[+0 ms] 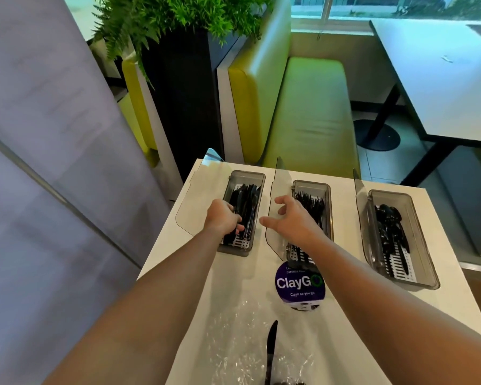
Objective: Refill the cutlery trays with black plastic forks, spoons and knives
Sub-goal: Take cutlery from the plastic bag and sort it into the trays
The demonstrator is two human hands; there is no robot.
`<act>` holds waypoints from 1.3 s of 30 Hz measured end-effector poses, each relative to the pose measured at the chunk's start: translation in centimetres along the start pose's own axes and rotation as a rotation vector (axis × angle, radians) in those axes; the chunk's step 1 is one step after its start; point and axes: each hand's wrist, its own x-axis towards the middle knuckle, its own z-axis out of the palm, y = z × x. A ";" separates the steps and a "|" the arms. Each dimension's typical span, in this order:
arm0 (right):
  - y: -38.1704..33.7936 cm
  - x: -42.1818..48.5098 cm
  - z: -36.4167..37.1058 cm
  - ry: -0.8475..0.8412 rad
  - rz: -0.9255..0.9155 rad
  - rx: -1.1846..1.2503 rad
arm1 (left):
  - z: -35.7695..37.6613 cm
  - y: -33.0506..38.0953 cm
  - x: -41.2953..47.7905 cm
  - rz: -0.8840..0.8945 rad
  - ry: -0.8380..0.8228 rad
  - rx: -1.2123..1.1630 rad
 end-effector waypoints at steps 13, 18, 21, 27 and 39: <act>-0.5 -2.0 -0.3 0.071 -0.047 0.062 | -1.1 -1.4 -2.7 0.156 0.018 0.041; -0.4 -5.2 -0.8 0.044 -0.252 0.110 | -2.7 -2.3 -8.3 0.312 -0.109 -0.071; -0.3 -7.6 -0.7 -0.214 -0.198 0.092 | -3.0 -3.7 -11.7 0.318 -0.190 0.032; 1.2 -11.0 1.5 -0.701 0.151 -0.359 | -2.9 -7.0 -15.7 0.088 -0.453 0.425; 4.4 -13.5 5.2 -0.368 0.398 -0.072 | 0.3 -5.1 -19.3 0.286 -0.282 0.097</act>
